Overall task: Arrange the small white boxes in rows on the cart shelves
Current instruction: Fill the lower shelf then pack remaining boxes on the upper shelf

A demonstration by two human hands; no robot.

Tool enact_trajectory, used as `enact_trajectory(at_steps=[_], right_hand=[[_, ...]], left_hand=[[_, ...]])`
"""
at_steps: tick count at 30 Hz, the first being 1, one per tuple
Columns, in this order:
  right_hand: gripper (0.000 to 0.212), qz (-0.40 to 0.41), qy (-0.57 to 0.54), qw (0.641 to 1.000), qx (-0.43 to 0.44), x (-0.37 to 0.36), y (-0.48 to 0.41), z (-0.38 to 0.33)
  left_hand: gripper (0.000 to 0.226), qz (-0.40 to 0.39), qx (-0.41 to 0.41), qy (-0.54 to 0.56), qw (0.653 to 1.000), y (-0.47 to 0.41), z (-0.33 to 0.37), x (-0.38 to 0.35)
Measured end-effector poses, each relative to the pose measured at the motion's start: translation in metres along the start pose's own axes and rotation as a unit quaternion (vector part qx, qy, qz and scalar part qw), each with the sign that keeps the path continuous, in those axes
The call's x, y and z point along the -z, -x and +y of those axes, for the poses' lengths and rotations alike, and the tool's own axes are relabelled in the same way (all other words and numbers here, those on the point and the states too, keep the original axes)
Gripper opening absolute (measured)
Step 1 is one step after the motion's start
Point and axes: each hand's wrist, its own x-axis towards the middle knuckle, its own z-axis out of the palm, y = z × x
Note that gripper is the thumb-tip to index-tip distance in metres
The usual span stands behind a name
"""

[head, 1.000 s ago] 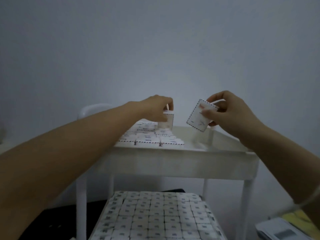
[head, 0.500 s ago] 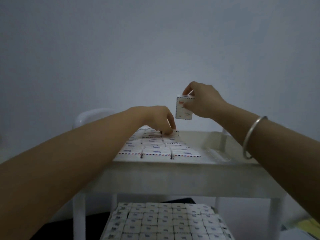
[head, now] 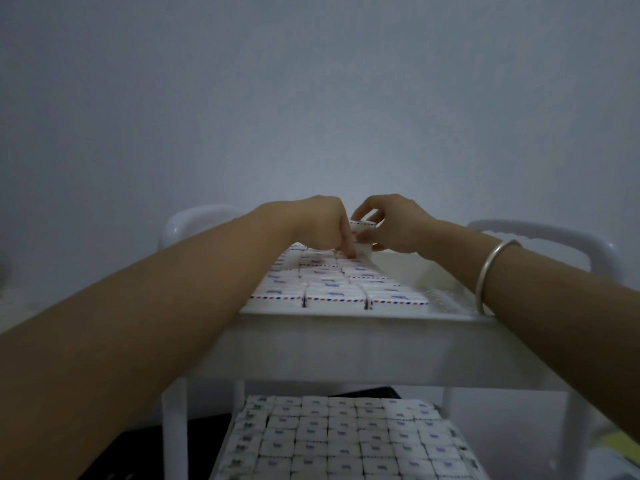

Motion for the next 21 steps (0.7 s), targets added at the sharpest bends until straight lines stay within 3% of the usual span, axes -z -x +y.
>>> enact_trajectory(at_steps=[12,18,21], right_hand=[[0.013,-0.122,-0.035,0.990,-0.063,-0.009,-0.001,0.007],[0.033,-0.168,0.031,0.982,-0.085,-0.012,0.005,0.006],[0.041,-0.119,0.162,0.979,-0.016,-0.009,0.011,-0.001]], left_hand=[[0.050,-0.001,0.018,0.027,0.999,0.008,-0.002,0.001],[0.043,0.044,0.032,0.072,0.996,0.030,0.004,0.006],[0.042,0.092,0.018,0.111,0.989,0.054,0.011,0.015]])
